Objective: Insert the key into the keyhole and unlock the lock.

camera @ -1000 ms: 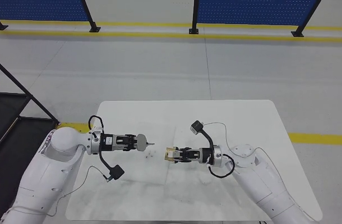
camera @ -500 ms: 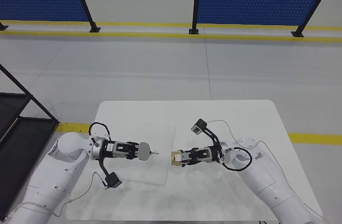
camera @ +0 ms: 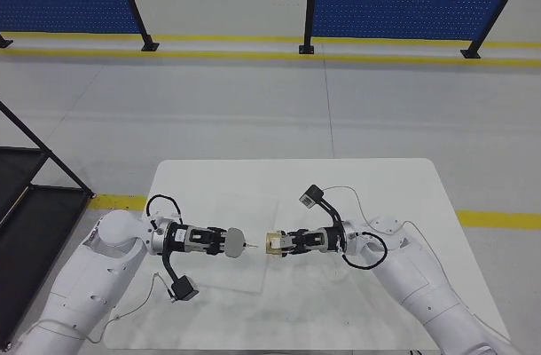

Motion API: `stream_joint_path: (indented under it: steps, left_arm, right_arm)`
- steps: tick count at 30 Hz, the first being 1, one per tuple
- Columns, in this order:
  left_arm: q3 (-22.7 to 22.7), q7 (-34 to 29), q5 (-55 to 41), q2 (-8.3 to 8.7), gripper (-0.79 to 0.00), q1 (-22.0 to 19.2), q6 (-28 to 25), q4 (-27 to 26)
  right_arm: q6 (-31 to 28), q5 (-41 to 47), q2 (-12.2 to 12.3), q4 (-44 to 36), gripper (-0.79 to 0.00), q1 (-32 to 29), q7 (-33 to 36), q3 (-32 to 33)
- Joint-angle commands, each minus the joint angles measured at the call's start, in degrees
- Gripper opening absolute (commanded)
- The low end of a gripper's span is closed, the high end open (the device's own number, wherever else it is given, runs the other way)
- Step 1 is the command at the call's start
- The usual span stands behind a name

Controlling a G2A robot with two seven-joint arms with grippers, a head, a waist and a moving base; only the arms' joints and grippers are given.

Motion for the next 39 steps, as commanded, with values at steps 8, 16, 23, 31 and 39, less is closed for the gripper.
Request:
stream_joint_path:
  steps: [8, 16, 23, 31, 39]
  left_arm:
    - [1.12, -0.85, 0.57, 0.18, -0.785, -0.32, 0.28, -0.21]
    - [2.08, -1.36, 0.73, 0.31, -0.785, -1.03, 0.17, 0.11]
    - [2.98, -1.52, 0.65, 0.4, -0.785, -1.79, 0.12, 0.66]
    - [3.72, -1.75, 0.71, 0.56, -0.785, -2.26, 0.08, 0.99]
    - [4.07, -2.27, 0.66, 0.75, -0.785, -2.37, 0.42, 1.26]
  right_arm:
    - [-0.09, 0.51, -0.2, 0.24, -0.785, -0.35, -0.11, -0.11]
    - [-0.28, 1.04, -0.26, 0.39, -0.785, -0.6, 0.4, 0.11]
    - [-0.32, 0.91, -0.39, 0.23, -0.785, -0.64, 0.44, 0.01]
    - [-0.37, 0.63, -0.61, 0.18, -0.785, -0.6, 0.31, -0.29]
    - [-0.53, 0.44, -0.78, 0.14, -0.785, -0.65, 0.27, -0.49]
